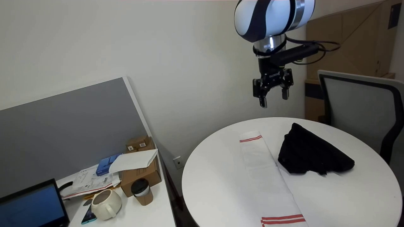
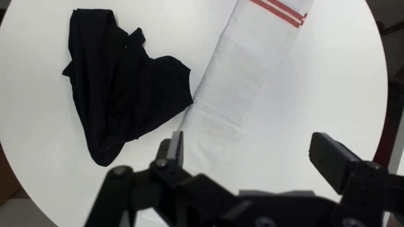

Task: Remove the black t-shirt from the backrest of the chair and put it on the round table

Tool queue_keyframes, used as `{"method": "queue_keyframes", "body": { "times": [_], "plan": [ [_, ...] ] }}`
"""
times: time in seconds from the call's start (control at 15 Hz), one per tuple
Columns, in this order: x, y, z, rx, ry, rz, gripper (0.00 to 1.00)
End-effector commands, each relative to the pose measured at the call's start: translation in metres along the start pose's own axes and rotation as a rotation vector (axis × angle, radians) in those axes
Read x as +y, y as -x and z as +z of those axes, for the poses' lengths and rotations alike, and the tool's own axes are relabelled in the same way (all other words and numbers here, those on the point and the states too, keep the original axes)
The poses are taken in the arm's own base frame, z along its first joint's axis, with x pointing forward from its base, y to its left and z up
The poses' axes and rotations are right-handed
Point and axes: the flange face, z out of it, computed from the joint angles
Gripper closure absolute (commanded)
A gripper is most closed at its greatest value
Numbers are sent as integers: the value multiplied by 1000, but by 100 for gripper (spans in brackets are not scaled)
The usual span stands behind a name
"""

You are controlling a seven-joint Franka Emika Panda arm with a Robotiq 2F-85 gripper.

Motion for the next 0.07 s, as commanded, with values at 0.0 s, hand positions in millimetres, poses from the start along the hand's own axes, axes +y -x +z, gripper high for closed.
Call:
{"method": "queue_keyframes", "body": {
  "times": [0.0],
  "plan": [
    [0,0,0,-1,0,1,0]
  ]
}}
